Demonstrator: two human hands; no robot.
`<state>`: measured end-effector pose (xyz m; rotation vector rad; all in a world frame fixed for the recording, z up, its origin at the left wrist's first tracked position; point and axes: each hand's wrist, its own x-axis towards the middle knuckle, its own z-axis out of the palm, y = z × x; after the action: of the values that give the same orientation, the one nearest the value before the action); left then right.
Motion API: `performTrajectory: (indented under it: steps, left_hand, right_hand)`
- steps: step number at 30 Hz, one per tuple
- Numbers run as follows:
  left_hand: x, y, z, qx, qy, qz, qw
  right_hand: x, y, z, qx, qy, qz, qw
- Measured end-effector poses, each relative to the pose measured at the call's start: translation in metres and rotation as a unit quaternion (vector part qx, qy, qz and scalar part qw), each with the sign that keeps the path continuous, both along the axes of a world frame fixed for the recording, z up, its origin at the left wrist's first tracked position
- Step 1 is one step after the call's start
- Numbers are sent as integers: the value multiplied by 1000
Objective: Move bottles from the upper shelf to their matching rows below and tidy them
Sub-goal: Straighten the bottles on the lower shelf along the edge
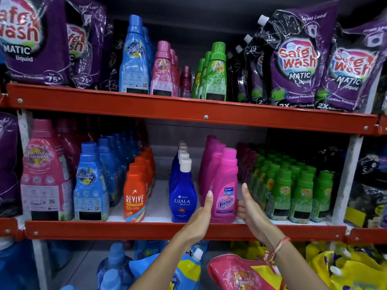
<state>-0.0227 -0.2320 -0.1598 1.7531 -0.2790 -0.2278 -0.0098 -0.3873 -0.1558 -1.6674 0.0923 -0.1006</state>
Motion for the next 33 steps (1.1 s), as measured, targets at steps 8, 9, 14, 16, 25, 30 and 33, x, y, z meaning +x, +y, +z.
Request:
performTrajectory:
  steps: [8,9,14,16,25,30,33]
  left_hand:
    - [4,5,-8,29,-18,6,999]
    - [6,6,-10,36,-26,3,999]
    - [7,7,-13,43,-36,-4,998]
    - [8,7,-14,45,-38,-6,998]
    - [9,7,-14,42,-43,-18,998]
    - [9,6,-26,98,-101,5,990]
    - [6,9,-33,135,-169,44,975]
  right_hand:
    - [6,-7,-7,-11,12,28,999]
    - [6,-7,-7,-10,13,29,999]
    - [7,-7,-10,-18,2,20,1000]
    - [8,-8,-11,-24,4,25,999]
    - [5,-5,-10,-42,-10,24,999]
    - [-6,6,-6,-68,-33,35,997]
    - [-15,7,-3,-78,-44,49,995]
